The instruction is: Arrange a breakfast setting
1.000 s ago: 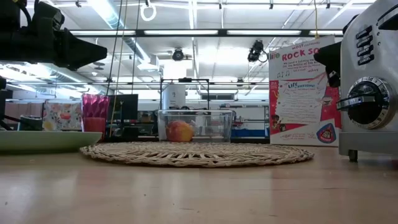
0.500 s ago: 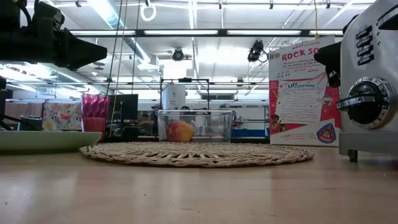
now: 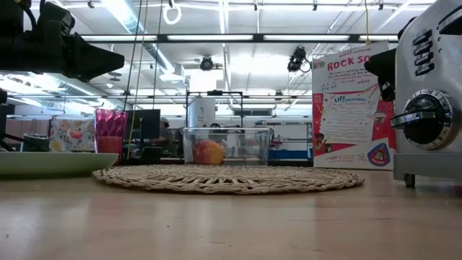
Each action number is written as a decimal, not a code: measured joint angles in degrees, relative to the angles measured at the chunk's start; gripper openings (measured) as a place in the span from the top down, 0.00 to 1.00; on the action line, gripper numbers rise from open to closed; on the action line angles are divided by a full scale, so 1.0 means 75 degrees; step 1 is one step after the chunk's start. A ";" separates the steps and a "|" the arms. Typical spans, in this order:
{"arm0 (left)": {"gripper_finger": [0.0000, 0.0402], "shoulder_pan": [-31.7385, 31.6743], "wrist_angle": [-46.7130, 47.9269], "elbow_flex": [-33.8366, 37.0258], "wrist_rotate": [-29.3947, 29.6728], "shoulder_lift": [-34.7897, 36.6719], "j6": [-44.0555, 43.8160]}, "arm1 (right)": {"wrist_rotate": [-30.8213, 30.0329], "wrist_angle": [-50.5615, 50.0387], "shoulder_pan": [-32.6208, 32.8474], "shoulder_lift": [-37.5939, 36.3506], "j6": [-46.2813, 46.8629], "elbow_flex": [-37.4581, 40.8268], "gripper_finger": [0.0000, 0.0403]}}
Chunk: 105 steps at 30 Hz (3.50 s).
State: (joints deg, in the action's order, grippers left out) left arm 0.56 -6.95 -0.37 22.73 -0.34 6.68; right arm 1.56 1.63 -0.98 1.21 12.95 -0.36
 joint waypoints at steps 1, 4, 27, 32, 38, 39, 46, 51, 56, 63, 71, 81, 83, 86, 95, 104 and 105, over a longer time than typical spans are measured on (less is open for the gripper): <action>0.60 0.0000 0.0000 0.0000 0.0001 -0.0001 0.0000 | -0.0002 0.0000 -0.0001 0.0001 0.0000 0.0000 0.82; 0.60 0.0000 -0.0002 -0.0001 0.0001 -0.0001 0.0000 | -0.0002 0.0000 0.0000 0.0000 0.0000 0.0000 0.82; 0.60 0.0000 -0.0001 -0.0001 0.0001 0.0000 0.0000 | 0.0000 0.0000 -0.0001 0.0000 0.0000 0.0000 0.82; 0.60 0.0000 -0.0067 -0.0002 -0.0001 -0.0003 -0.0006 | -0.0003 0.0000 0.0001 0.0000 0.0000 0.0000 0.82; 0.60 0.0012 -0.1384 0.0001 -0.0056 -0.0003 -0.3032 | -0.0209 0.0470 -0.0001 0.0000 0.0000 -0.0003 0.82; 0.60 0.0012 -0.1529 0.0000 -0.0059 0.0000 -0.3626 | -0.0220 0.0550 -0.0001 0.0000 0.0000 -0.0002 0.82; 0.60 -0.0006 -0.2108 -0.0002 0.0710 0.0000 -0.5476 | -0.1013 0.1846 0.0001 0.0000 0.0363 -0.0003 0.82; 0.60 -0.0009 -0.2453 -0.0002 0.0824 -0.0001 -0.5185 | -0.2081 0.2451 -0.0001 0.0000 0.1164 -0.0003 0.82; 0.60 0.0006 -0.2267 -0.0245 0.0570 -0.0087 -0.5199 | -0.2025 0.2237 0.0027 0.0262 0.1498 -0.0492 0.82; 0.60 0.0009 -0.1680 -0.1497 0.0028 -0.1090 -0.4569 | -0.1763 0.1438 0.0188 0.1817 0.1054 -0.1979 0.84; 0.60 0.0012 -0.0526 -0.3728 -0.0522 -0.2927 -0.4749 | -0.1638 0.0874 0.0667 0.4223 -0.0307 -0.4302 0.84; 0.69 0.0313 0.4366 -0.7413 -0.1750 -0.5329 -0.6344 | -0.1216 0.0759 0.1036 0.6226 -0.0016 -0.6397 0.84; 0.71 0.0671 0.5033 -0.7954 -0.2287 -0.5779 -0.6801 | -0.1195 0.0846 0.1039 0.6393 0.0403 -0.6514 0.84; 0.74 0.1440 0.5781 -0.8451 -0.2879 -0.6314 -0.7779 | -0.1212 0.1018 0.1036 0.6553 0.0891 -0.6569 0.84; 0.78 0.4550 0.6655 -0.8579 -0.3246 -0.7350 -1.1716 | -0.1864 0.0949 0.1036 0.7117 0.0870 -0.6567 0.83; 0.71 0.6517 0.7514 -0.8579 -0.2995 -0.8630 -1.5479 | -0.1009 -0.0591 0.1181 0.7101 0.0758 -0.6566 0.65; 0.69 0.6645 0.7705 -0.8579 -0.3155 -0.8761 -1.5912 | -0.0920 -0.0785 0.1250 0.7072 0.0681 -0.6566 0.63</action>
State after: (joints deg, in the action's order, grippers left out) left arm 50.39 50.85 -64.71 -0.94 -66.05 -112.66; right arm -5.34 -4.26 8.39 54.25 18.06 -49.60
